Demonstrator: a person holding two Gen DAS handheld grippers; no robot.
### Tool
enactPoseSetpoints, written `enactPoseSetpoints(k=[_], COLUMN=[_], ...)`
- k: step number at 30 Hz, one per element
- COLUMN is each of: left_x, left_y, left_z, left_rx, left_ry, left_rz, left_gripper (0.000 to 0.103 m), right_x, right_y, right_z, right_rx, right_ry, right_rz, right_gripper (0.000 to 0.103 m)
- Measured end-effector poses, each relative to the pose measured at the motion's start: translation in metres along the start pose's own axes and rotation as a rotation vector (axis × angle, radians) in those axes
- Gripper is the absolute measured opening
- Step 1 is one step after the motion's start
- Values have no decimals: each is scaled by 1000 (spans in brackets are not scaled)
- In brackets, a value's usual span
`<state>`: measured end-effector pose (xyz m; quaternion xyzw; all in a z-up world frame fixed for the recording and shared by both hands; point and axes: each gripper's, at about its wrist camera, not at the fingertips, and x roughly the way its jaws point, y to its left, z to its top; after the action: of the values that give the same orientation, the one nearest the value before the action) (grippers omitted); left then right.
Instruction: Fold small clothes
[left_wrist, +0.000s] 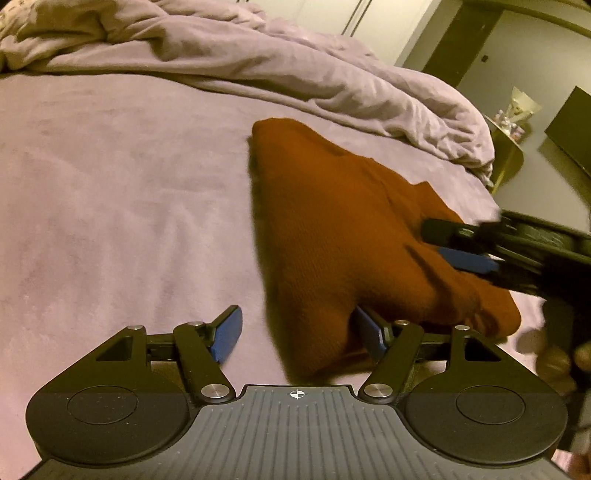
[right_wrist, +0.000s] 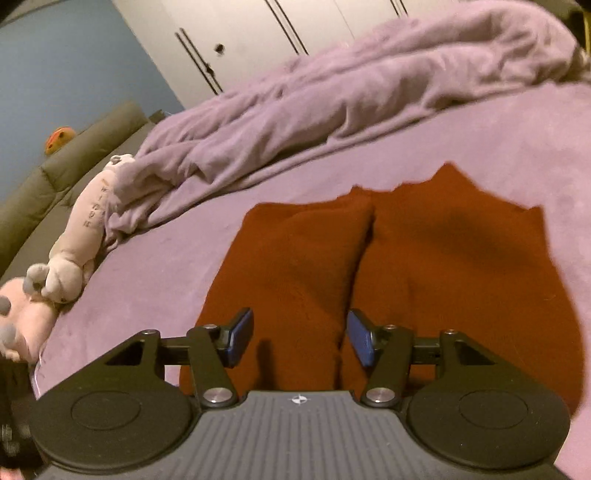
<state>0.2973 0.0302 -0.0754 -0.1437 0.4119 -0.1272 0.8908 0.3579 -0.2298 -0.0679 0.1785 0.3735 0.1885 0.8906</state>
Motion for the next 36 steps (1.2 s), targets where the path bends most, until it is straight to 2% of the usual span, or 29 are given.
enactPoseSetpoints(k=[3, 4, 5, 6, 9, 13, 15, 17, 19, 21, 23, 25, 27, 28, 30, 32, 33, 36], left_x=[-1, -2, -3, -4, -13, -25, -15, 2, 15, 16, 14, 14, 15, 15, 15, 16, 16, 16], left_y=[-1, -1, -1, -1, -5, -10, -14, -15, -13, -8, -4, -3, -4, -5, -7, -8, -8, -7], left_z=[0, 0, 0, 1, 7, 18, 21, 20, 18, 17, 16, 15, 14, 14, 13, 12, 12, 12], left_rx=[8, 10, 8, 17, 21, 15, 27, 14, -24, -53, -51, -49, -50, -48, -35, -30, -33, -42], left_ry=[2, 1, -5, -11, -38, -97, -74, -26, 18, 19, 12, 11, 9, 6, 0, -1, 1, 7], left_rz=[4, 4, 7, 10, 42, 40, 45, 0, -20, -32, -29, -23, -22, -19, -11, -8, -9, -13], left_gripper=[73, 73, 73, 73, 73, 74, 77, 77, 77, 77, 78, 79, 79, 79, 79, 79, 79, 79], right_x=[23, 26, 27, 26, 14, -11, -11, -2, 6, 2, -11, -20, -20, -20, -19, -17, -14, 1], right_y=[-1, 1, 3, 6, 12, 12, 3, -7, -11, -12, -18, -31, -45, -53, -70, -79, -80, -77], right_z=[1, 0, 0, 0, 2, 5, 3, -2, -8, -7, -1, 2, 3, 2, -1, -1, -1, 2], right_rx=[11, -4, -27, -56, -147, -233, -239, -214, -214, -208, -145, -87, -26, 18, 126, 216, 233, 256], right_ry=[61, 59, 51, 45, 3, -51, -39, 0, 19, 10, -16, -20, -1, 11, 27, 24, 25, 60], right_rz=[1, -1, -12, -26, -62, -132, -178, -203, -216, -195, -172, -162, -152, -130, -30, 63, 89, 166], right_gripper=[56, 49, 38, 11, 9, 8, 8, 8, 10, 13, 22, 44, 48, 48, 50, 59, 67, 70])
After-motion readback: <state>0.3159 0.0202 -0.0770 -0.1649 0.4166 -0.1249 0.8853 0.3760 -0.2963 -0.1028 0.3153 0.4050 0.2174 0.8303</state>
